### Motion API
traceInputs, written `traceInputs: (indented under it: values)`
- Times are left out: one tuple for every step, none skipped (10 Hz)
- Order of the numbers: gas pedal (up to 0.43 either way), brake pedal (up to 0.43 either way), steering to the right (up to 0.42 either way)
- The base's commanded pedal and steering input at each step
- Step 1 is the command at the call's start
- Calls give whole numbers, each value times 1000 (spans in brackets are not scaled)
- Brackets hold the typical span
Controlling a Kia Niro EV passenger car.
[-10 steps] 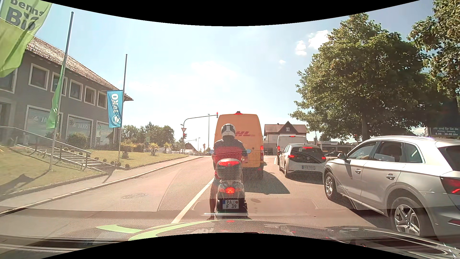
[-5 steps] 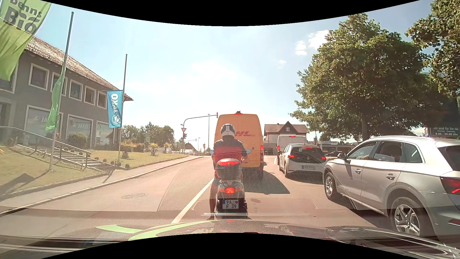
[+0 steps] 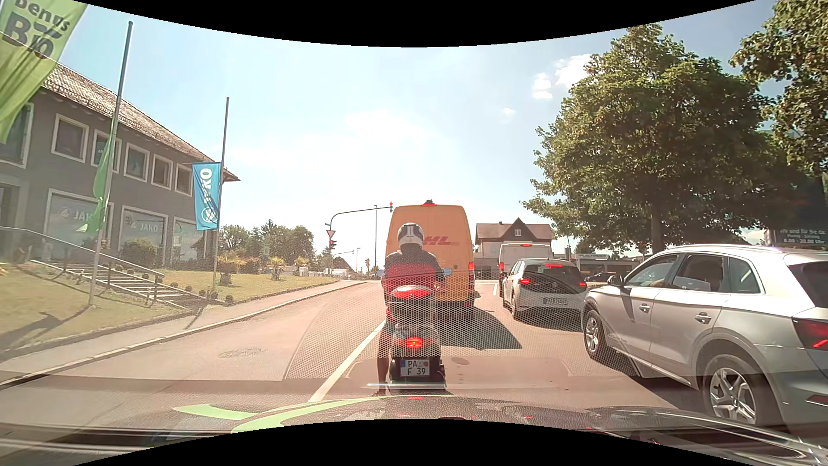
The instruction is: Follow the waypoints while adhering to traffic rules and regulations
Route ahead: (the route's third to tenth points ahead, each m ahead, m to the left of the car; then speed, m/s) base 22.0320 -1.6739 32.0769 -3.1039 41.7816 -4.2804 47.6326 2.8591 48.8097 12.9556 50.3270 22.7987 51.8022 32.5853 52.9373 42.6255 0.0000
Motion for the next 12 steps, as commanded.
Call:
traceInputs:
  values:
    - [0, 250, 19]
    - [0, 250, 19]
    - [0, 250, 19]
    - [0, 250, 19]
    - [0, 250, 19]
    - [0, 250, 19]
    - [0, 250, 19]
    - [0, 250, 19]
    - [0, 250, 19]
    - [0, 250, 19]
    - [0, 250, 19]
    - [0, 250, 19]
